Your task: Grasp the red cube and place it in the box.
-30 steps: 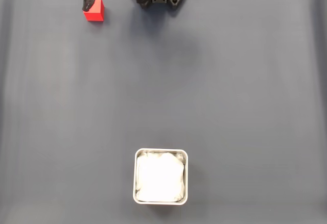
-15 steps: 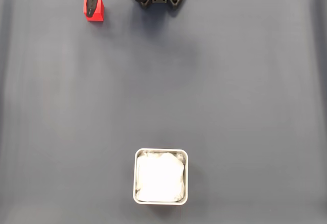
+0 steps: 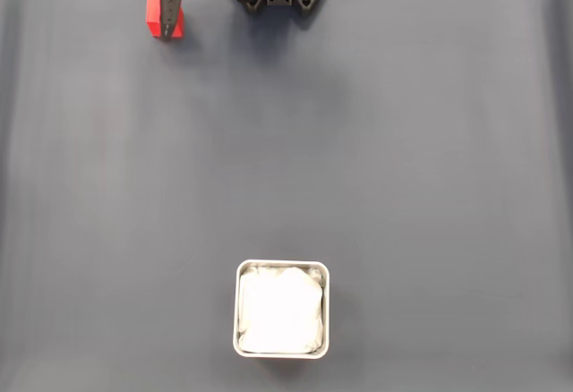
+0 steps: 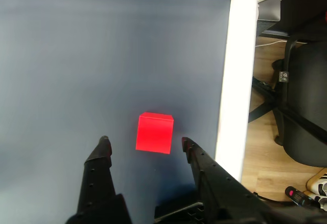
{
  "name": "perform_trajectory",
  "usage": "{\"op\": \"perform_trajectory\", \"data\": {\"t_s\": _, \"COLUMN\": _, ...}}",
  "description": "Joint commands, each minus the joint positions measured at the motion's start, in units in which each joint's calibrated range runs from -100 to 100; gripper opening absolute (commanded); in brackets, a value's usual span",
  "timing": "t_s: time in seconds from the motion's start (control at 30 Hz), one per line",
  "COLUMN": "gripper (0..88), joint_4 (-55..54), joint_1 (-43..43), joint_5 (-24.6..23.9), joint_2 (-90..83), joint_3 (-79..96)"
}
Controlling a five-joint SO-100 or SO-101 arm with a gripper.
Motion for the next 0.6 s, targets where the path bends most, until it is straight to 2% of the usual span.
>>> {"op": "perform_trajectory", "data": {"t_s": 0.0, "gripper": 33.3, "joint_4": -1.7, "joint_1": 1.7, "joint_5": 0.6, "joint_2": -1.0, "joint_3": 0.8}}
{"op": "perform_trajectory", "data": {"t_s": 0.57, "gripper": 33.7, "joint_4": -3.8, "joint_1": 2.4, "joint_5": 0.7, "joint_2": -2.6, "joint_3": 5.5}}
